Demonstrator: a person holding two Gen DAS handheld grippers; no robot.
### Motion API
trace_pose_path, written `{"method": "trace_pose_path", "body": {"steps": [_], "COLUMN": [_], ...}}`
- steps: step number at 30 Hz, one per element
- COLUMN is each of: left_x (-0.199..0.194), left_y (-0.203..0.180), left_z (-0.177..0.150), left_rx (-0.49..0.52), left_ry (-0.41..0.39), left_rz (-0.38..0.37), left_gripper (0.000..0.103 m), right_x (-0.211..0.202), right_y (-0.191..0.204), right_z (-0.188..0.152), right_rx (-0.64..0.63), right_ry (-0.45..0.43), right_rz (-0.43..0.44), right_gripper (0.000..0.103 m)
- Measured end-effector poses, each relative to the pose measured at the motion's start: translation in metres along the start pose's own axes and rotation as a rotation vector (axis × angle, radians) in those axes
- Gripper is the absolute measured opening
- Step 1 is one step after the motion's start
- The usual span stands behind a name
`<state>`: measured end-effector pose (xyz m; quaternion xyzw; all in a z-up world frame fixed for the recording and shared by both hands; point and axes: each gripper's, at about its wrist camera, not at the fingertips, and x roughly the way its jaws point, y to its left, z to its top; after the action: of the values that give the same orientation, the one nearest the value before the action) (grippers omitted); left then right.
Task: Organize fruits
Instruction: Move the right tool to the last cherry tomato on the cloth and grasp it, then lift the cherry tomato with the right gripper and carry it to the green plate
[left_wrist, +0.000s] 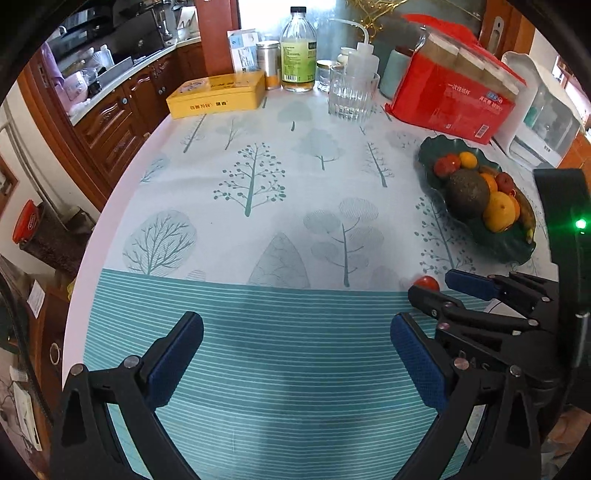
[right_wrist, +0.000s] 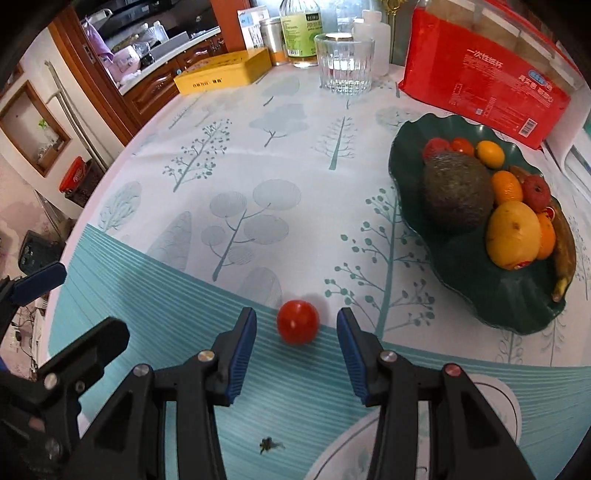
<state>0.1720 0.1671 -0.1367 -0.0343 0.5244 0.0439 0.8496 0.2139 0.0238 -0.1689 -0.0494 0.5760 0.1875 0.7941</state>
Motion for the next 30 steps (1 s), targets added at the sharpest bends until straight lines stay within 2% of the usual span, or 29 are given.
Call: {"method": "trace_pose_path", "body": {"steps": [8, 13, 22, 30], "left_x": [0.013, 0.018, 0.02, 0.012], "left_y": [0.007, 0.01, 0.009, -0.011], "left_z": [0.0, -0.001, -0.002, -0.001], "left_rx": [0.01, 0.005, 0.006, 0.041], "left_ry": [0.022, 0.035, 0.051, 0.05], "left_rz": [-0.02, -0.031, -0.045, -0.056], "left_gripper": [0.101, 0.101, 0.101, 0.101], "right_x": [0.016, 0.017, 0.012, -0.011], "right_y": [0.003, 0.006, 0.005, -0.009], "right_z": [0.003, 0.004, -0.003, -0.013], "right_rx": [-0.007, -0.025, -0.023, 0.006], "right_ry": [0.008, -0.004, -0.014, -0.039], "right_rz": [-0.03, -0.06, -0.068, -0.059], "right_gripper": [0.038, 0.026, 0.025, 0.025]}}
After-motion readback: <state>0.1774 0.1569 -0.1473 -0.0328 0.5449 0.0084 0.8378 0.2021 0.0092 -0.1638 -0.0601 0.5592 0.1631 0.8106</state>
